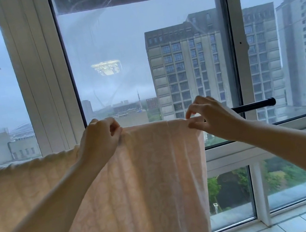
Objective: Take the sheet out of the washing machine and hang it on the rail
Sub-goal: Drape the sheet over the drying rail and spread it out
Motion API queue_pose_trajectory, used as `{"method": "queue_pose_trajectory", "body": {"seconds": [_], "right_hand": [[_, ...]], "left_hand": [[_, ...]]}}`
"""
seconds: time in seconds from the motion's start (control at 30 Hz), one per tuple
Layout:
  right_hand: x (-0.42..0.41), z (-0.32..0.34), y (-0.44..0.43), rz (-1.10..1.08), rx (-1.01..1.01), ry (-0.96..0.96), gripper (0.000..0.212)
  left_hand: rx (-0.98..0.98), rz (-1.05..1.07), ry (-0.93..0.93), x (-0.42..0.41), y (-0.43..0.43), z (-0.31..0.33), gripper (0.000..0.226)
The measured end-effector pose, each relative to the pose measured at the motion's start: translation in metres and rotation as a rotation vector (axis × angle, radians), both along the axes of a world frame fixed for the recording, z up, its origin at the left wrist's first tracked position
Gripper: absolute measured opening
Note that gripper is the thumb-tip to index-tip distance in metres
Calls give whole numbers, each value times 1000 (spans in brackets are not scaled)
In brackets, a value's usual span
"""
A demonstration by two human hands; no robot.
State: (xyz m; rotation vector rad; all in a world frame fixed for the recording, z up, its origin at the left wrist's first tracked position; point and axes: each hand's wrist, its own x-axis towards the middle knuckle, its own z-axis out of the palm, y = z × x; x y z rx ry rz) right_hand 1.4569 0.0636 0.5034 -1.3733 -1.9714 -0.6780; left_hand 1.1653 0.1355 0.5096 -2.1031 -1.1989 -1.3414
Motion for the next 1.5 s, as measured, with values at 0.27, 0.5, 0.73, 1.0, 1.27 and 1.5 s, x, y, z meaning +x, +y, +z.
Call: {"method": "queue_pose_trajectory", "body": {"seconds": [0.27,0.5,0.73,1.0,1.27,1.5], "right_hand": [[1,-1,1,-131,26,-143,27],[-7,3,-7,-180,54,-87,15],[5,-17,-5,-368,46,-71,42],[-18,-11,-3,-172,40,87,22],[-76,12,22,89,57,410,36],[-143,41,44,332,-360,328,43]], "left_hand": [[-83,-105,-73,-1,2,-3,6],[-215,-160,-6,-12,2,3,2],[-216,-155,22,-13,3,5,2],[-213,-165,16,-16,1,6,4],[-209,-202,-13,-20,4,5,6],[-207,-262,-41,-28,10,7,18]]}}
